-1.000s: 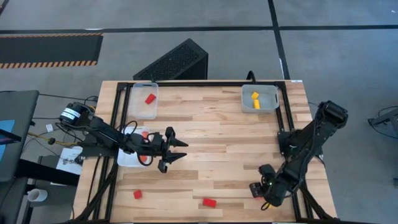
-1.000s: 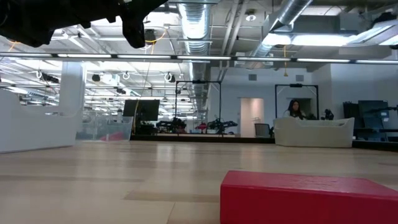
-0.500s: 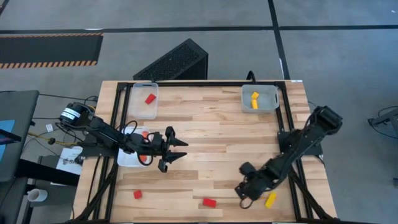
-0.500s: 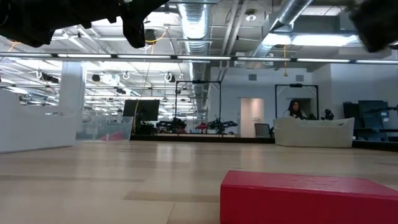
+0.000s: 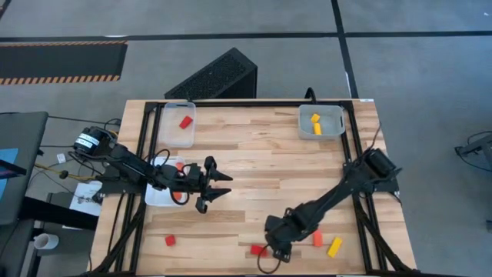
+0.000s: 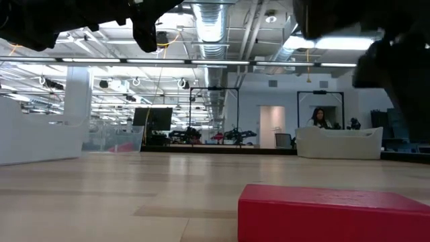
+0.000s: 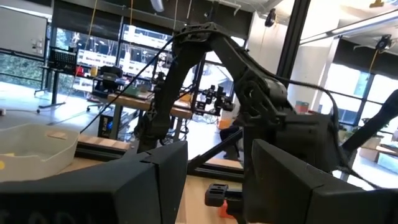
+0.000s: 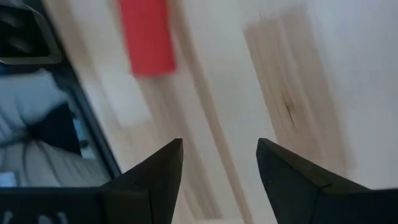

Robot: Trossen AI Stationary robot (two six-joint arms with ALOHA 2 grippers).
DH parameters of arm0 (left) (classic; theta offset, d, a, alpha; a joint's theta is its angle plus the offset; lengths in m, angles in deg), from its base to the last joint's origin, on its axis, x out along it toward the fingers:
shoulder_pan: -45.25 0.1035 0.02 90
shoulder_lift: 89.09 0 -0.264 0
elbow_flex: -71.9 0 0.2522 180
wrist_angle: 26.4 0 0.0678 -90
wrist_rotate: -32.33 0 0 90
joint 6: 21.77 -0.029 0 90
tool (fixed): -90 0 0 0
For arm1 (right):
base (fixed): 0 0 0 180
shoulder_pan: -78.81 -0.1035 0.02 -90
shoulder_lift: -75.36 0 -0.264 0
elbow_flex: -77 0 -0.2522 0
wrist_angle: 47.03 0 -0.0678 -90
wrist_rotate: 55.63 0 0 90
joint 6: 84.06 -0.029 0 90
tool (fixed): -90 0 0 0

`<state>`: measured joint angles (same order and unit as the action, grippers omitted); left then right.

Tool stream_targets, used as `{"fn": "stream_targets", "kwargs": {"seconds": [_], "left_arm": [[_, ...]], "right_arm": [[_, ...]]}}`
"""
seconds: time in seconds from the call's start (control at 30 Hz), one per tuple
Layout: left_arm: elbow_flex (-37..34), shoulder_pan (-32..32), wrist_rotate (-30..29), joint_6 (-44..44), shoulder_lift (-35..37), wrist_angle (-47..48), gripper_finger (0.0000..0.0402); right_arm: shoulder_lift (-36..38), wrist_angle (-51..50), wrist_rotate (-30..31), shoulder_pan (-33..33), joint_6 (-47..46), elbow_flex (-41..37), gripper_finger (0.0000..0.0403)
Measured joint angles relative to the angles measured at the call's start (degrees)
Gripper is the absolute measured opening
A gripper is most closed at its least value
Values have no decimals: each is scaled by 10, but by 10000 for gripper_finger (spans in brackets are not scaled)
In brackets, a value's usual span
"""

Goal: Sort & place blocks by color
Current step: Put the left red block into the transparent bin

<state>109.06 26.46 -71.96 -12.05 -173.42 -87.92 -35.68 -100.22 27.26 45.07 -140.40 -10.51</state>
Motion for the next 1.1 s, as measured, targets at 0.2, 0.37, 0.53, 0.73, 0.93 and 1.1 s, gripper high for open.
{"fn": "stream_targets", "kwargs": {"seconds": [0.2,0.37,0.53,0.73,0.93,1.1], "left_arm": [[0,0,1,3,0,-1,169],[0,0,1,3,0,0,169],[0,0,1,3,0,-1,169],[0,0,0,5,0,-3,169],[0,0,0,5,0,-3,169],[0,0,0,6,0,-3,169]], "right_arm": [[59,-87,74,-26,-70,-9,227],[150,-196,144,-79,-227,-46,227],[245,-171,131,-156,-449,-146,227],[299,-90,99,-240,-662,-242,228],[298,-68,103,-283,-724,-271,225],[293,-65,183,-283,-698,-271,223]]}}
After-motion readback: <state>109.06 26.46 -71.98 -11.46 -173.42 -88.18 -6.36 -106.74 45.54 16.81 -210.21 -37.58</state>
